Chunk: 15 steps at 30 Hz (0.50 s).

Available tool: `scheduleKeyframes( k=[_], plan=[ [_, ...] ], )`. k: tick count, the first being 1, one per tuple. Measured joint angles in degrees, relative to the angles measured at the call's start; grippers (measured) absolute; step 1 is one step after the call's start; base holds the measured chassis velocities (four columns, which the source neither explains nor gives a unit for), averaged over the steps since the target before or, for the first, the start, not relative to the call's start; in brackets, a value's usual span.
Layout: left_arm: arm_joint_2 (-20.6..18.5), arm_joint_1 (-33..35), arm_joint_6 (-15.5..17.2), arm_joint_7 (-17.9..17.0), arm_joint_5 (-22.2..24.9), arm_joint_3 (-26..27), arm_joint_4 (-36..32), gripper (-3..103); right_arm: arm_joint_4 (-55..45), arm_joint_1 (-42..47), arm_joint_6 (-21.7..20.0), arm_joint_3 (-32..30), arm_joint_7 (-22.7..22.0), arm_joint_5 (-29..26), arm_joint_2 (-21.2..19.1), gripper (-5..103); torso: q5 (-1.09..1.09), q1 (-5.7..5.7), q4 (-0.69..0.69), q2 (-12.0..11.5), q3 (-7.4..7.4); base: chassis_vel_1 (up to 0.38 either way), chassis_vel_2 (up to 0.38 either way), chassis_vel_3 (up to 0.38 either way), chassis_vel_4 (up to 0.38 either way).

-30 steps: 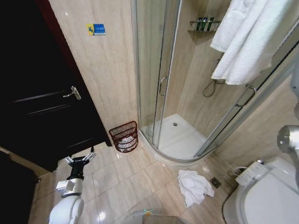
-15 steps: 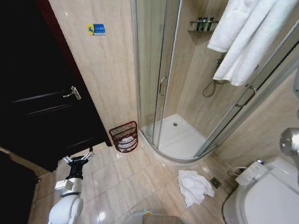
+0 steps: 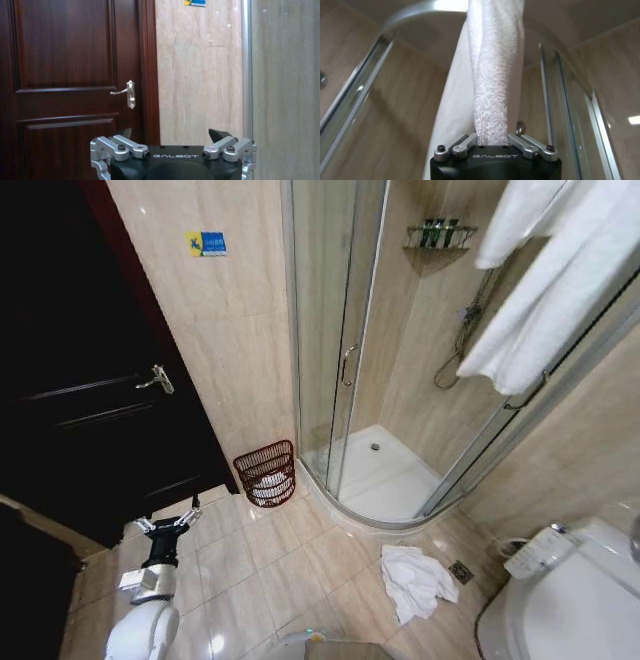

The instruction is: Discard the used towel into the hamper.

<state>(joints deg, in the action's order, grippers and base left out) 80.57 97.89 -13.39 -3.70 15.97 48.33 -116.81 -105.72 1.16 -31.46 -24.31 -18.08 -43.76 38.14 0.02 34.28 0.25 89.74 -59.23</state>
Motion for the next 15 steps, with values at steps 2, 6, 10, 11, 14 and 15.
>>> scheduleKeyframes(
  k=[2,6,10,11,14,15],
  plan=[
    [0.1,0.0,0.0,0.0,-0.3,-0.3,0.0,100,-2.3,4.7,0.0,-2.9,0.3,-1.0,-0.9,10,0.00,0.00,-0.01,0.0,0.00,0.000,0.000,0.000,0.000],
    [0.5,-0.1,0.0,0.0,-0.8,-0.8,0.0,100,-6.6,13.7,0.6,-8.4,1.0,-2.4,-2.3,10,0.01,0.00,-0.01,0.0,0.00,0.000,0.000,0.000,0.000],
    [1.0,-0.2,0.0,0.0,-1.6,-1.5,0.0,100,-10.8,25.3,3.0,-13.5,1.1,-2.7,-3.3,10,-0.03,-0.01,-0.02,0.0,0.01,0.000,0.000,0.000,0.000],
    [1.1,-0.3,0.0,0.0,-1.7,-1.5,0.0,100,-11.5,27.5,3.5,-14.3,1.1,-2.7,-3.3,10,-0.01,0.00,-0.02,0.0,0.00,0.000,0.000,0.000,0.000],
    [1.3,-0.3,-0.1,0.0,-1.9,-1.7,0.0,100,-13.7,33.1,4.2,-17.2,1.0,-2.7,-2.8,10,0.04,0.01,-0.01,0.0,-0.01,0.000,0.000,0.000,0.000],
    [1.5,-0.3,-0.1,0.0,-2.0,-1.8,0.0,100,-15.4,36.4,4.3,-19.3,1.1,-2.8,-2.1,10,0.02,0.01,-0.02,0.0,-0.01,0.000,0.000,0.000,0.000]
  ],
)
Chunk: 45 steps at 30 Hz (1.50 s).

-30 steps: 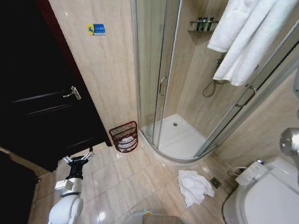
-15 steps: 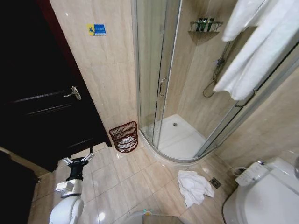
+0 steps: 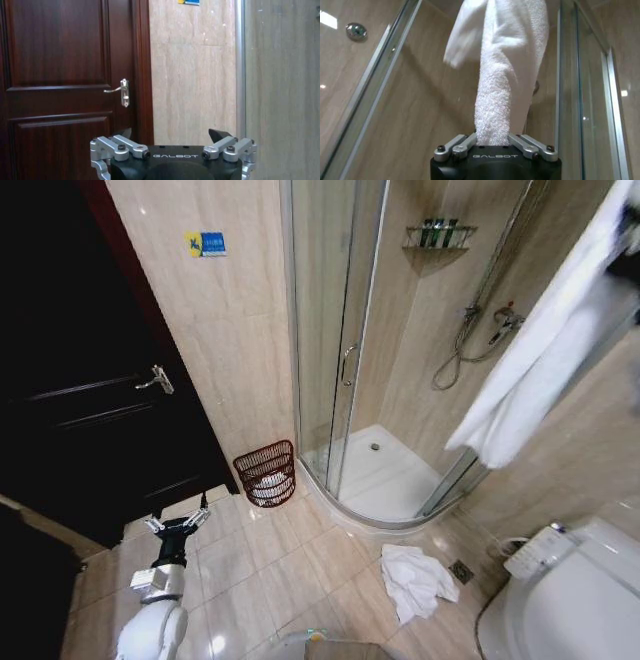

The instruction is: Discard the used towel into the hamper.

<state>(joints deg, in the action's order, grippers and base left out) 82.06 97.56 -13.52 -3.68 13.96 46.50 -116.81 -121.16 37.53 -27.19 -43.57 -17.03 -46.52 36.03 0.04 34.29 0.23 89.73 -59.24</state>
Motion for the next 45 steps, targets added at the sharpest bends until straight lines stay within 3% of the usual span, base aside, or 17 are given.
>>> scheduleKeyframes(
  k=[2,5,18,34,45],
  plan=[
    [0.1,0.1,-0.1,0.0,0.0,0.0,0.0,100,-1.0,1.8,0.1,-1.1,0.0,0.0,0.5,10,-0.01,0.00,0.00,0.0,0.00,0.000,0.000,0.000,0.000],
    [0.3,0.5,-0.8,0.0,0.0,0.0,0.0,100,-6.4,11.7,0.6,-5.0,-0.9,0.7,4.4,10,-0.03,-0.01,0.01,0.0,0.01,0.000,0.000,0.000,0.000],
    [-0.3,0.3,-1.8,0.0,0.9,0.5,1.2,100,-16.2,23.4,1.3,-3.9,-3.1,5.8,15.4,10,-0.05,0.00,0.01,0.0,0.01,0.000,0.000,0.000,0.000],
    [-0.8,-0.5,-2.6,0.0,1.3,0.2,2.1,100,-18.6,40.9,6.7,-3.3,2.3,18.2,29.4,10,-0.02,0.00,0.01,0.0,0.01,0.000,0.000,0.000,0.000],
    [-0.9,-0.3,-3.7,0.2,1.7,0.1,2.8,100,-20.7,44.8,9.0,-2.3,4.1,23.3,33.5,10,-0.04,0.00,0.01,0.0,0.01,0.000,0.000,0.000,0.000]
  ],
)
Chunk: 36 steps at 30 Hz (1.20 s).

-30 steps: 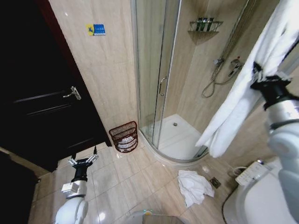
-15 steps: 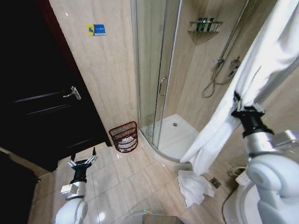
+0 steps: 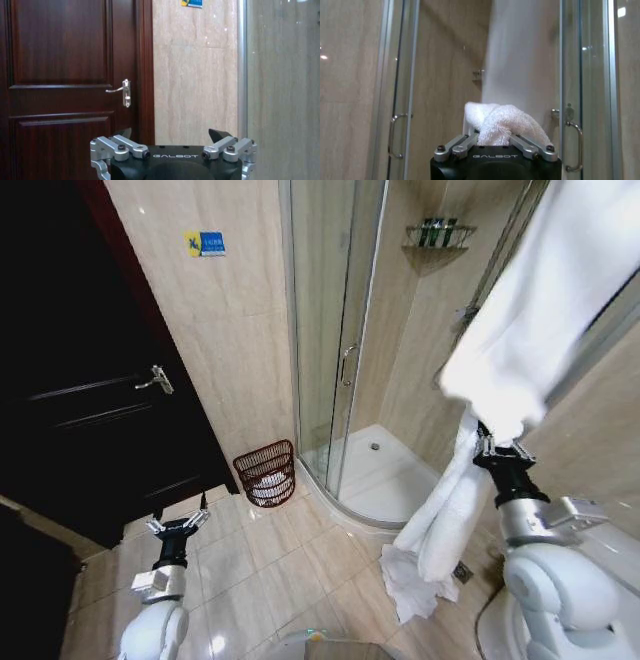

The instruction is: Discard the used towel into the hamper.

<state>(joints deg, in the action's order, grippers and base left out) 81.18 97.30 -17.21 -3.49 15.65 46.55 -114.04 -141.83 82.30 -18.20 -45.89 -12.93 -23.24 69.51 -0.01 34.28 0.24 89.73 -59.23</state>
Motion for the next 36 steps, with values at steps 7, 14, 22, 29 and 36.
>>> scheduleKeyframes(
  k=[7,14,22,29,36],
  plan=[
    [-0.4,0.2,-0.4,0.0,0.6,0.5,0.0,100,-0.5,0.2,0.5,0.5,0.5,1.1,0.7,10,-0.01,0.00,0.00,0.0,0.00,0.000,0.000,0.000,0.000],
    [-0.1,0.0,-0.4,0.0,0.5,0.4,-0.1,100,0.1,0.0,1.2,0.2,0.4,1.5,0.5,10,0.00,0.00,0.00,0.0,0.00,0.000,0.000,0.000,0.000],
    [0.0,0.3,-0.6,0.0,0.5,0.3,-0.3,100,0.1,-0.1,1.7,0.4,0.3,1.7,0.6,10,0.02,0.00,0.00,0.0,0.00,0.000,0.000,0.000,0.000],
    [0.1,0.3,-0.7,0.3,0.8,0.4,-0.8,100,-0.6,-0.1,2.2,1.0,0.4,1.4,0.8,10,0.00,0.00,0.00,0.0,0.00,0.000,0.000,0.000,0.000],
    [0.0,0.1,0.2,1.0,1.3,0.3,-1.2,100,-1.3,0.1,1.7,1.1,0.8,1.6,1.2,10,0.00,0.00,0.00,0.0,0.00,0.000,0.000,0.000,0.000]
  ],
)
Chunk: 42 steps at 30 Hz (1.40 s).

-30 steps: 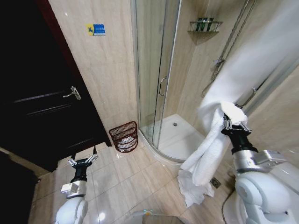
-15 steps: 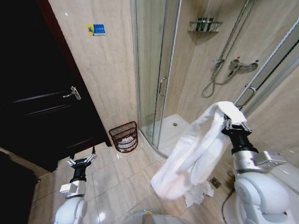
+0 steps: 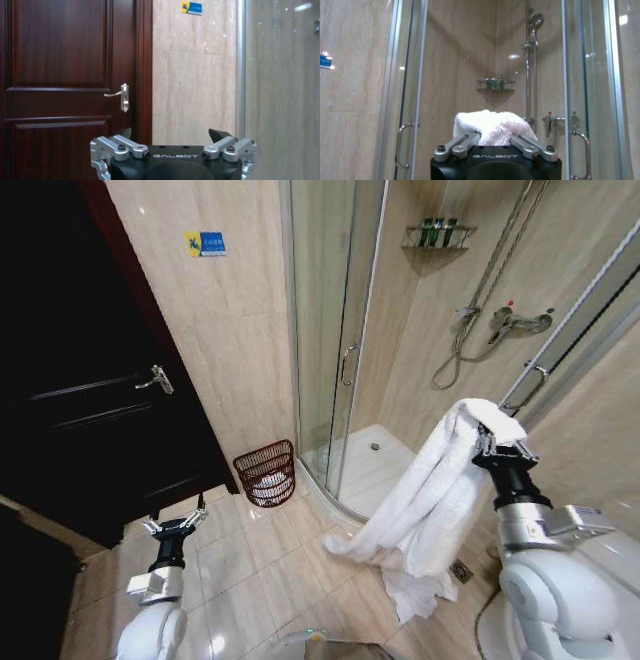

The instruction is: Discard the used towel into the hamper.

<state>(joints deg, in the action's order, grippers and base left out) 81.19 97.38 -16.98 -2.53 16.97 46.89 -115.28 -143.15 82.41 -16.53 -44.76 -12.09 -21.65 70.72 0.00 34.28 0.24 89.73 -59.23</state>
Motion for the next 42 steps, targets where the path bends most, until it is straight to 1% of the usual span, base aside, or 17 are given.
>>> scheduleKeyframes(
  k=[5,19,33,37,42],
  plan=[
    [-0.1,0.1,0.3,0.6,-0.1,0.1,0.1,100,-0.1,0.5,-1.1,0.1,0.2,0.8,0.5,10,0.00,0.00,0.00,0.0,0.00,0.000,0.000,0.000,0.000],
    [-0.2,0.4,-0.3,0.6,-0.4,0.7,0.7,100,-0.1,0.7,-1.0,0.2,0.0,1.2,1.0,10,0.00,0.00,0.00,0.0,0.00,0.012,0.016,0.019,0.016],
    [-0.2,0.7,-1.0,0.6,-0.2,1.2,0.7,100,-0.1,0.7,-0.8,0.1,-0.1,1.4,1.1,10,0.01,0.00,0.00,0.0,0.00,0.099,0.095,0.093,0.087],
    [-0.2,0.9,-1.7,0.6,-0.1,1.6,0.7,100,-0.1,0.7,-1.0,0.2,-0.2,1.6,1.0,10,-0.01,0.00,0.02,0.0,0.00,0.139,0.132,0.120,0.101],
    [0.1,0.7,-4.3,-0.2,-0.7,1.3,1.4,100,-0.1,0.8,-1.1,0.0,-0.1,2.4,0.9,10,0.00,0.00,0.03,0.0,0.00,0.088,0.097,0.098,0.080]
  ],
)
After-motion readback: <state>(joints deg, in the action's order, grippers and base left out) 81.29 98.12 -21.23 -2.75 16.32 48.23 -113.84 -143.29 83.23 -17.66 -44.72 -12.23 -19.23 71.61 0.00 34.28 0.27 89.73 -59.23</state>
